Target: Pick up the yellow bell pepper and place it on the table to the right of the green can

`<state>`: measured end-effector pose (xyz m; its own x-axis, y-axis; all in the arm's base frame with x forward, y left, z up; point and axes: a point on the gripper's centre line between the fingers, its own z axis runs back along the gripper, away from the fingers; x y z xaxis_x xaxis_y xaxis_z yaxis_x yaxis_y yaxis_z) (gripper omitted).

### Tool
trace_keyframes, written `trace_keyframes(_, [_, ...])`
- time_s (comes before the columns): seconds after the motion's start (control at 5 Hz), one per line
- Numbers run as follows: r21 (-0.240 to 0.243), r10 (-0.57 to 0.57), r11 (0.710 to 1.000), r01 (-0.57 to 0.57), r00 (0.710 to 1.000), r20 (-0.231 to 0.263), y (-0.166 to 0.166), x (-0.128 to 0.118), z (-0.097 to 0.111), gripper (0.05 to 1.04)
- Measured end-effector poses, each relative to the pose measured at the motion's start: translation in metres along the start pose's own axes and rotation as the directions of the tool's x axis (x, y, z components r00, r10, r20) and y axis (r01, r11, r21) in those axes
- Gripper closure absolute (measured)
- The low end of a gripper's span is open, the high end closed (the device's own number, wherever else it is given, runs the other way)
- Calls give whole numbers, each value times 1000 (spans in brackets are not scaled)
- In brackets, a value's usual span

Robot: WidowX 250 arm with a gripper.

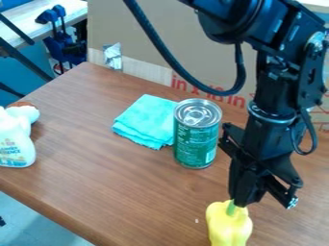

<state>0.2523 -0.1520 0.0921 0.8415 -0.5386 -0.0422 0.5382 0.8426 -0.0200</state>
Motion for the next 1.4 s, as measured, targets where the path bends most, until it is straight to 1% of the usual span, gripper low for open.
trace_keyframes(0.2, [16, -10, 1000, 9, 1000, 4, 2, 2, 4, 1004])
trace_keyframes(0.4, [98, -18, 995, 1, 986, 165, 15, 19, 47, 1004])
trace_keyframes(0.6, [135, -28, 991, -9, 962, 271, 30, 35, 80, 1004])
trace_keyframes(0.8, [119, 0, 992, -36, 957, 291, 52, 50, 79, 1004])
trace_keyframes(1.0, [62, 50, 996, -70, 961, 273, 77, 66, 59, 1004])
trace_keyframes(1.2, [39, 78, 995, -90, 966, 247, 94, 82, 41, 1004])
trace_keyframes(1.4, [38, 84, 995, -94, 974, 211, 98, 93, 30, 1004])
